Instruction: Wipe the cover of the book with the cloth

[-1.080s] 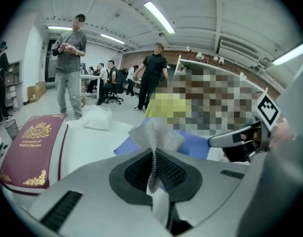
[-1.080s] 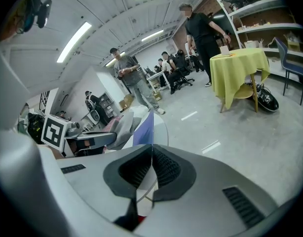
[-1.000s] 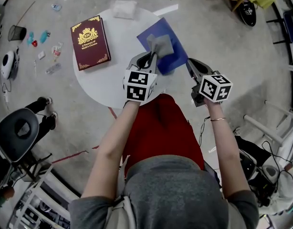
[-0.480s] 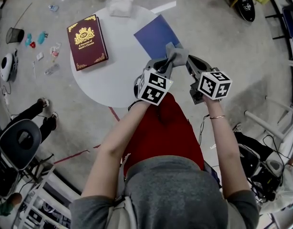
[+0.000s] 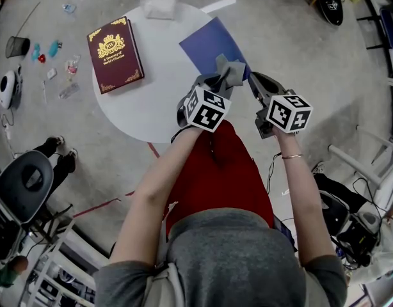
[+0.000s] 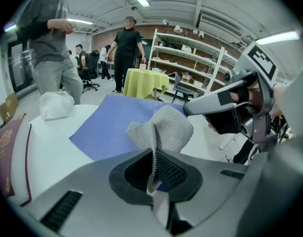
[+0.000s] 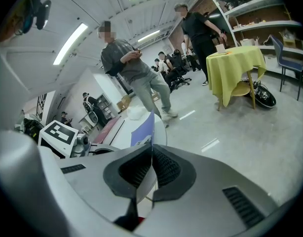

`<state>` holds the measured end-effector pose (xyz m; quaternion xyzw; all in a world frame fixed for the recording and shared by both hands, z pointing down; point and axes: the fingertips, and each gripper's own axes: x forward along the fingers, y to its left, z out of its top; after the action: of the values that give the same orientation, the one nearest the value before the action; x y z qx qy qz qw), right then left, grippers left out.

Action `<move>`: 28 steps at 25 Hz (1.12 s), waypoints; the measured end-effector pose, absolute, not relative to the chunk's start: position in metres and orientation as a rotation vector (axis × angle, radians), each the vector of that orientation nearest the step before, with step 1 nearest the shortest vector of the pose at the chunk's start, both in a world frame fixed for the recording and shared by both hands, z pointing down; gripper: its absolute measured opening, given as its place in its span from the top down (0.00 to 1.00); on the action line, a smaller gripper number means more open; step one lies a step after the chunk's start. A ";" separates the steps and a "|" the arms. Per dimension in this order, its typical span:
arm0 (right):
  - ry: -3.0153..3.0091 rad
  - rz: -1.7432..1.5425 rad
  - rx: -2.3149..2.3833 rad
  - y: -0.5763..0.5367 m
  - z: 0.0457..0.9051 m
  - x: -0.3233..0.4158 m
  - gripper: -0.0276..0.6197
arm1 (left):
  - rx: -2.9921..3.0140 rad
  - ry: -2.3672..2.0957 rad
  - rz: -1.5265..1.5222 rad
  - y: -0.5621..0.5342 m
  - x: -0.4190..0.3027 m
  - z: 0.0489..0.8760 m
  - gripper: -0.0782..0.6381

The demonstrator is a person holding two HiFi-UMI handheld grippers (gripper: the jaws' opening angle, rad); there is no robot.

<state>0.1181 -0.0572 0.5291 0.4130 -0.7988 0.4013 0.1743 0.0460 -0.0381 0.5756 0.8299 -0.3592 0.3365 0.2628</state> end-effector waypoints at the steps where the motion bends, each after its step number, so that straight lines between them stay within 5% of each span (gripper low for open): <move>1: -2.263 1.137 1.171 -0.057 0.529 0.118 0.91 | 2.236 -0.977 0.919 -0.038 0.043 0.578 0.86; 28: -2.239 1.148 1.200 -0.054 0.529 0.114 0.91 | 2.029 -1.292 0.767 -0.022 -0.068 0.566 0.86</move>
<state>0.1137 -0.0543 0.5291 0.4237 -0.7906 0.4055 0.1762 -0.0676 -0.0219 0.5660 0.7657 -0.4875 0.2894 0.3036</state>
